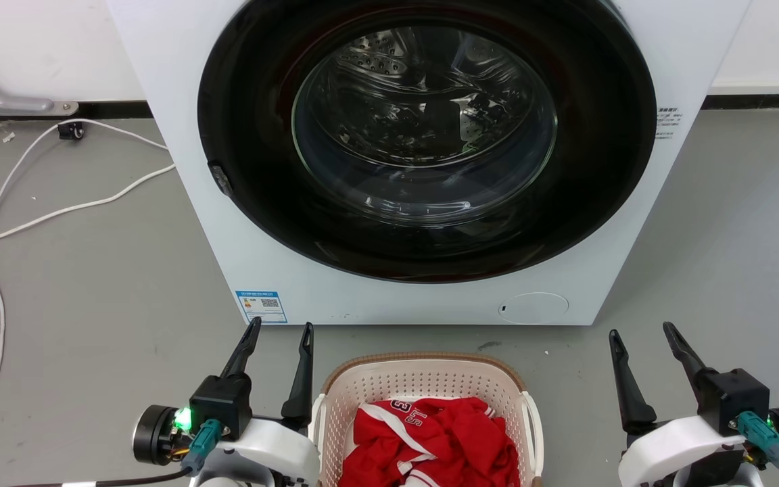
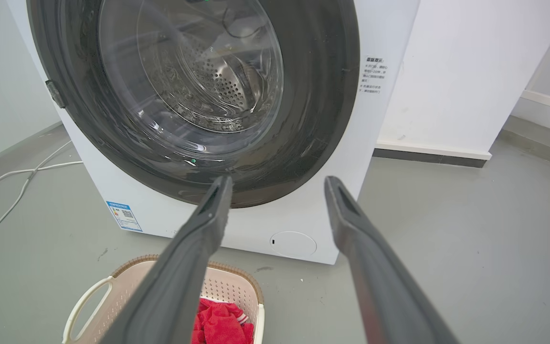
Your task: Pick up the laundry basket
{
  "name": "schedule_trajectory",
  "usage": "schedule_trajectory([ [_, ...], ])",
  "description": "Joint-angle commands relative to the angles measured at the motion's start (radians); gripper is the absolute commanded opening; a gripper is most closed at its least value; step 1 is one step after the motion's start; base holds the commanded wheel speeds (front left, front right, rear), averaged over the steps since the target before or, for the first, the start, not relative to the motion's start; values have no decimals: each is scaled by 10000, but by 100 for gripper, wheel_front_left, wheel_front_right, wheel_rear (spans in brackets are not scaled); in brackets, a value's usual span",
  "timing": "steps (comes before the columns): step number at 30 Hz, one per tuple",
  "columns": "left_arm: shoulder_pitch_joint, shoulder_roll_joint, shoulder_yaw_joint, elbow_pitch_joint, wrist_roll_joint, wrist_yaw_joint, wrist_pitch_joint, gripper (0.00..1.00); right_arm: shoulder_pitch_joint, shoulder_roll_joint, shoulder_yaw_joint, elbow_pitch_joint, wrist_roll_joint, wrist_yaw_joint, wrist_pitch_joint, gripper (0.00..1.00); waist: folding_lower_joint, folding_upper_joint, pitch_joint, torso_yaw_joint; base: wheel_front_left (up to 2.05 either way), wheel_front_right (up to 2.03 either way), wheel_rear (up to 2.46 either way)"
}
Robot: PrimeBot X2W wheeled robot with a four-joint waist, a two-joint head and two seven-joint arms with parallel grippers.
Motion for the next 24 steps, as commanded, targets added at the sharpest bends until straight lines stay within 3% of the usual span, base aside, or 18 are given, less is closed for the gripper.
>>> schedule_trajectory([
  [1,22,-10,41,30,6,-19,-62,100,92,0,-23,25,23,-3,-67,100,0,0,1,4,0,0,0],
  [14,-6,-72,146,155,-92,-88,-53,100,70,0,-99,102,302,-3,-78,100,0,0,62,2,0,0,0],
  [24,-510,-86,175,922,-266,-188,-51,100,-359,0,-124,335,343,-3,12,100,0,0,1174,-60,0,0,0],
])
